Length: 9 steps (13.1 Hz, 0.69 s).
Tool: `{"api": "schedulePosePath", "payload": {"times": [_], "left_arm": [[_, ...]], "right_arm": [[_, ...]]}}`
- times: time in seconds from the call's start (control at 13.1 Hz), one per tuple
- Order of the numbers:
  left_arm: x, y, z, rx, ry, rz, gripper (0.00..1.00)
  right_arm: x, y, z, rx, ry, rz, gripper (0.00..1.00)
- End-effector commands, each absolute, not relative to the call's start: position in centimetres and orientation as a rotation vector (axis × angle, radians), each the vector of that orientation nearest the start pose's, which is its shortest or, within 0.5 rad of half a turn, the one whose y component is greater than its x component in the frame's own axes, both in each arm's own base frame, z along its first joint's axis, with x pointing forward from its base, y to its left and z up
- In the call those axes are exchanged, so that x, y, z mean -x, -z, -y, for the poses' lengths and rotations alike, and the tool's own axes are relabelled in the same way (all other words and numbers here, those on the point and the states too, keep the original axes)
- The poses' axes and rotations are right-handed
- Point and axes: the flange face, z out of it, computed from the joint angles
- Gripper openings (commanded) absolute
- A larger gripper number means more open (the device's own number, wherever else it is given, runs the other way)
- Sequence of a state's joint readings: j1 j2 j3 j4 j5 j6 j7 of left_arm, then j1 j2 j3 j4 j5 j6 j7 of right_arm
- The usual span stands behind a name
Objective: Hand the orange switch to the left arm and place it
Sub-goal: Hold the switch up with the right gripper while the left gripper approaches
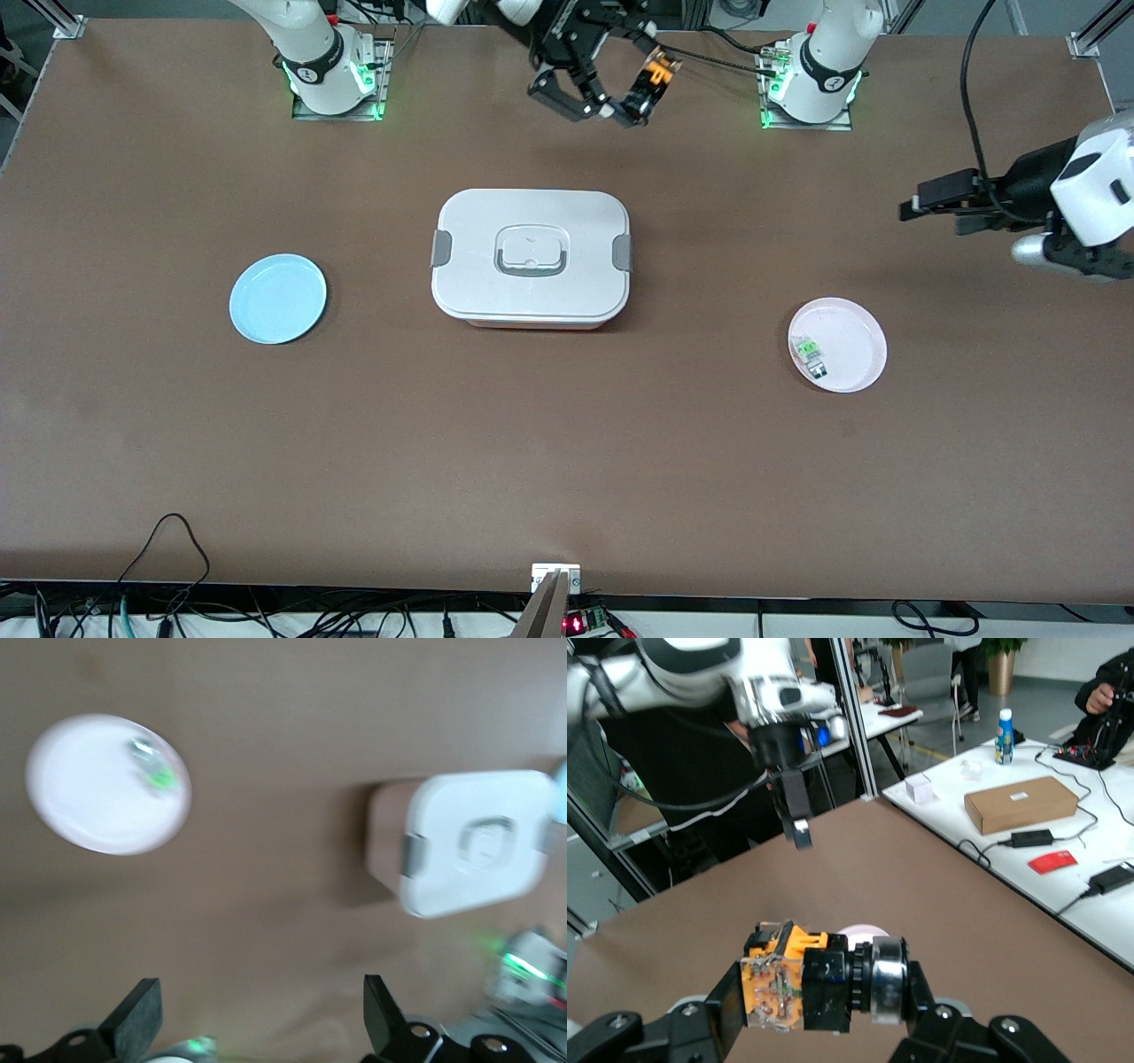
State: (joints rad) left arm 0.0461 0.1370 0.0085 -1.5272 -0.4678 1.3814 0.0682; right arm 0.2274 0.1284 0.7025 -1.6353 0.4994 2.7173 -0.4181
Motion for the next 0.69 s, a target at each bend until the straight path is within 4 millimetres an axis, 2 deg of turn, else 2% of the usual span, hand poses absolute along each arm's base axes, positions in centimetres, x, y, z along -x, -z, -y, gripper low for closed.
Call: {"api": "schedulePosePath", "payload": {"times": [0.0,0.08,0.15,0.23,0.31,0.46,0.61], "left_arm": [[-59.1,-55.0,1.5,3.926,-0.629,-0.015,1.00],[-60.0,-54.8,1.7,4.048,-0.715,0.117,1.00],[-60.4,-55.6,2.3,4.106,-0.872,0.289,0.99],[-60.7,-56.5,2.9,4.140,-1.083,0.494,0.99],[-60.9,-57.3,3.5,4.146,-1.209,0.610,0.99],[-60.4,-58.8,5.1,4.148,-1.297,0.621,0.99],[-59.0,-60.8,7.6,4.074,-1.418,0.668,0.99]], "right_arm": [[-41.2,-65.7,-50.5,1.950,1.018,0.961,0.00],[-40.9,-65.4,-50.8,1.947,1.026,0.956,0.00],[-40.8,-65.2,-50.9,1.949,1.024,0.960,0.00],[-40.8,-64.9,-50.9,1.953,1.020,0.964,0.00],[-40.8,-64.8,-50.9,1.954,1.020,0.963,0.00],[-40.8,-65.0,-50.8,1.952,1.022,0.958,0.00],[-40.8,-64.9,-50.9,1.953,1.021,0.959,0.00]]}}
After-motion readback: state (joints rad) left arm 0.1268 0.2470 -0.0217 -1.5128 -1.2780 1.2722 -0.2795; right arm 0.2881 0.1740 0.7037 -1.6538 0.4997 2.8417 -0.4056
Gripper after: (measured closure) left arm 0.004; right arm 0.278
